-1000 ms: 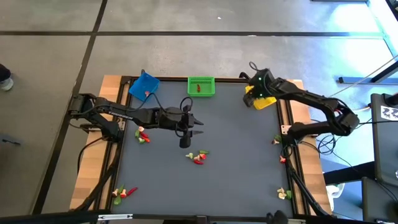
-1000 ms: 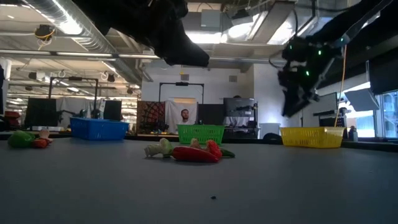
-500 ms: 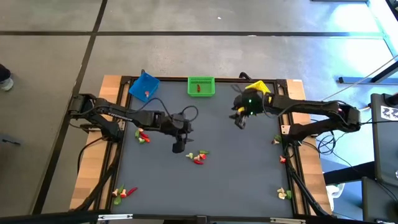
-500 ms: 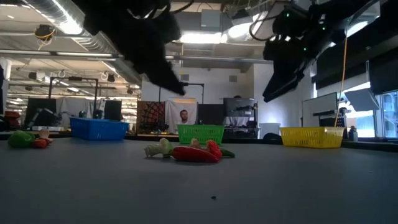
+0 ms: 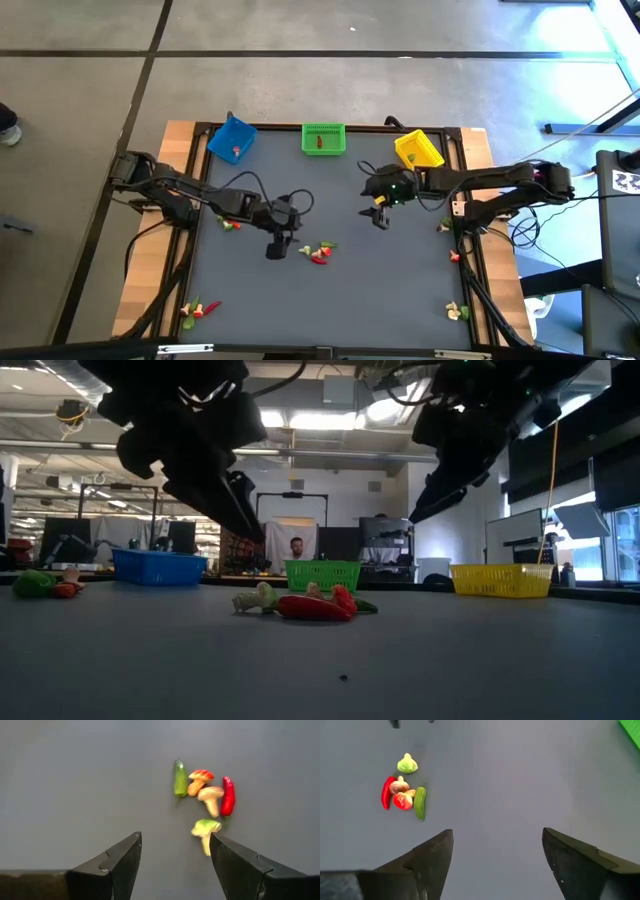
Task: Sort produce into baskets
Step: Put the green mushroom into the blue bin
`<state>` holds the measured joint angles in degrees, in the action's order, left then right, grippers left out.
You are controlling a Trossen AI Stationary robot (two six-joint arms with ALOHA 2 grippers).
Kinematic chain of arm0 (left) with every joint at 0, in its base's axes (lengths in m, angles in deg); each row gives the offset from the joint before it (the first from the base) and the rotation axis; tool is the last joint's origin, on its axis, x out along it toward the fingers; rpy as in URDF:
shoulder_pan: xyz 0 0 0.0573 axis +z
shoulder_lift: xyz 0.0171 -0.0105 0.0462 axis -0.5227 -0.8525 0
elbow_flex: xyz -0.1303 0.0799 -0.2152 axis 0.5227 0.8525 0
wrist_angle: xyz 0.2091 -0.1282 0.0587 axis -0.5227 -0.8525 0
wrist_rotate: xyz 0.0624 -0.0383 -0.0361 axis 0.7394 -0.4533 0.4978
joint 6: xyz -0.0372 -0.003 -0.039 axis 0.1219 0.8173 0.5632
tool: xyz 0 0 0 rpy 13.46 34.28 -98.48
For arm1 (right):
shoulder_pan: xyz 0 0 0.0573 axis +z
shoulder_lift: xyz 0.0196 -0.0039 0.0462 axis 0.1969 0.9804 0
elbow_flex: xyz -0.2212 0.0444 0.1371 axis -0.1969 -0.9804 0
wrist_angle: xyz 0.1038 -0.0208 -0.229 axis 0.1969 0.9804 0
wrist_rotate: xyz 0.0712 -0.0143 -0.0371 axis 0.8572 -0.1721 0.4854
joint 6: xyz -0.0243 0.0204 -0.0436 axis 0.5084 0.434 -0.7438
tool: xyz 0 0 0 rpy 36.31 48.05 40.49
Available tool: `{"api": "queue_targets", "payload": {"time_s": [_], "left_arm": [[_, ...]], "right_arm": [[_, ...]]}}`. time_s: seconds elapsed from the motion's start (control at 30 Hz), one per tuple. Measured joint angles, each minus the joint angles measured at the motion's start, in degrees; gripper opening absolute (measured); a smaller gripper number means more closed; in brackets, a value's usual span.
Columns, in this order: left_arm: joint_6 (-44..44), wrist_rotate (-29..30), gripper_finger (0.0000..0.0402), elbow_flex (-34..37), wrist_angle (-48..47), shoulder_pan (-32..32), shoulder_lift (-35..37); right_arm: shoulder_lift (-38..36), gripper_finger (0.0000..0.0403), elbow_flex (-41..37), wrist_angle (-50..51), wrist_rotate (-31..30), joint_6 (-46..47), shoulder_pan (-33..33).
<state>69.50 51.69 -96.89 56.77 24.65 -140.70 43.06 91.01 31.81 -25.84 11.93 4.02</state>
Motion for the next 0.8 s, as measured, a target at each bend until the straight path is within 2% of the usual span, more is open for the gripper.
{"api": "queue_targets", "payload": {"time_s": [0.17,0.5,0.63,0.8], "left_arm": [[1.1,-0.4,0.023,0.4,1.4,-1.1,-0.7],[-0.3,-2.2,0.023,0.4,5.9,-2.3,-7.9],[-2.9,-5.6,0.023,0.4,9.4,-0.8,-9.6],[-1.9,-12.0,0.023,0.4,10.2,1.1,-12.3]], "right_arm": [[0.3,0.0299,0.0,-0.1,1.2,2.5,0.0],[0.3,0.0299,0.0,0.0,1.2,4.5,0.0],[0.3,0.0298,0.0,0.1,1.2,5.4,0.0],[0.3,0.0298,0.0,0.2,1.2,5.8,0.0]]}}
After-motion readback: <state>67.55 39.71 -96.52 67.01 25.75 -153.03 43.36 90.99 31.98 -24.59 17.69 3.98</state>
